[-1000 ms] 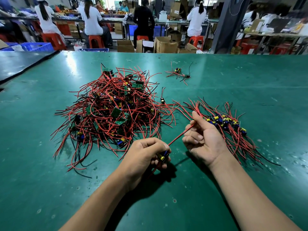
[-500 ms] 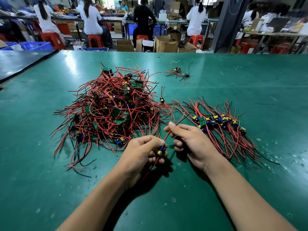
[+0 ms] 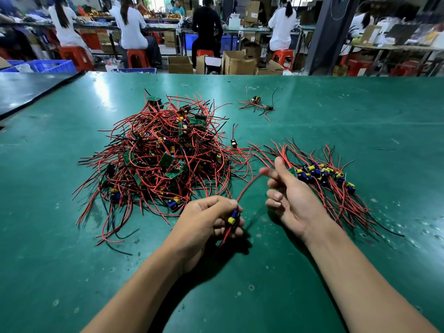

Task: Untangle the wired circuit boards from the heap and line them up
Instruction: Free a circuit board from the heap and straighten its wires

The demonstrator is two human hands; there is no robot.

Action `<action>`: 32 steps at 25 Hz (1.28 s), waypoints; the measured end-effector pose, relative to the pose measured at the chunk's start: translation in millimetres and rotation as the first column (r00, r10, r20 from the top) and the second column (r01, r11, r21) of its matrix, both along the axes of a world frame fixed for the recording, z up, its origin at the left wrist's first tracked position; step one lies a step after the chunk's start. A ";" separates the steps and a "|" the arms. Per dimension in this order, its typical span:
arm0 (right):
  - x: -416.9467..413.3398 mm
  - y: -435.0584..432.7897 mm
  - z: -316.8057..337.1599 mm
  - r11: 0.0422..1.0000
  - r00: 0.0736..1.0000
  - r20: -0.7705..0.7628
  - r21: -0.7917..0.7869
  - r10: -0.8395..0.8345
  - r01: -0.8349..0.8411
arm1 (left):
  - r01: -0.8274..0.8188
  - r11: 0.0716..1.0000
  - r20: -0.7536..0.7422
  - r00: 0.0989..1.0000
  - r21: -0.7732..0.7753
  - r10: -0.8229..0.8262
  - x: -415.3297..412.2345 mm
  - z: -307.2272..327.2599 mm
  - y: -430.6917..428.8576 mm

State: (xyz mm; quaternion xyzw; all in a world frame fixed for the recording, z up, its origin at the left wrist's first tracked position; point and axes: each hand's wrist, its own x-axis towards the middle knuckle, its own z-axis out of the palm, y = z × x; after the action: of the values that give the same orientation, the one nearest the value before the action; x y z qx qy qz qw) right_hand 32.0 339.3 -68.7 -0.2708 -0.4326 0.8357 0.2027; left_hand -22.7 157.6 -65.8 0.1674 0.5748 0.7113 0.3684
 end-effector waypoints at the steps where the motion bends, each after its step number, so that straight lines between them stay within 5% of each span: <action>1: 0.3 0.8 -0.9 0.998 1.000 0.027 0.065 -0.002 0.000 | -0.031 0.999 0.025 0.999 0.010 0.031 -0.7 -0.3 1.9; 8: 5.3 -13.3 -0.9 0.911 0.987 0.115 0.386 0.110 -0.147 | -0.051 0.997 0.246 0.969 0.054 0.036 -4.3 3.9 9.9; 12: 8.5 -32.2 0.1 0.543 0.974 0.174 0.809 0.145 -0.226 | -0.017 0.997 0.249 0.968 0.080 -0.004 -4.8 2.9 10.3; 15: 10.1 -33.3 0.0 0.403 0.966 0.214 0.879 0.147 -0.256 | 0.004 0.997 0.234 0.972 0.076 -0.022 -5.4 1.4 9.9; 20: 8.3 -12.8 -3.3 0.325 0.972 0.136 0.943 -0.190 -0.068 | -0.023 0.999 0.196 0.980 0.025 0.018 -5.2 -3.1 12.6; 23: 15.7 10.4 -3.9 0.187 0.843 0.153 0.980 -0.516 -0.063 | -0.084 0.996 0.147 0.986 0.036 0.078 -3.1 -4.7 11.7; 25: 16.7 14.4 -4.3 0.107 0.817 0.123 0.991 -0.564 -0.075 | -0.137 0.990 0.086 0.987 0.039 0.133 -1.7 -5.2 11.4; 28: 7.7 -3.3 -5.1 0.059 0.948 0.066 0.997 -0.310 -0.050 | -0.310 0.950 -0.274 0.917 -0.037 0.289 -5.5 -9.6 9.6; 30: 3.1 -16.0 -11.7 0.086 0.965 0.196 0.979 -0.172 -0.184 | -0.424 0.902 -0.512 0.794 -0.082 0.327 -10.5 -11.9 6.0; 32: 2.0 -16.6 -18.4 0.066 0.925 0.318 0.948 -0.207 -0.311 | -0.461 0.872 -0.634 0.727 -0.164 0.265 -15.9 -12.9 2.4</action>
State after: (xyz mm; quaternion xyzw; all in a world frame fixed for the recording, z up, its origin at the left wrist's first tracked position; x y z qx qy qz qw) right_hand 34.0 322.7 -87.2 -0.1954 -0.9237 0.2500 0.2148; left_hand -38.7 160.0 -78.7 0.2032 0.7863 0.5818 0.0434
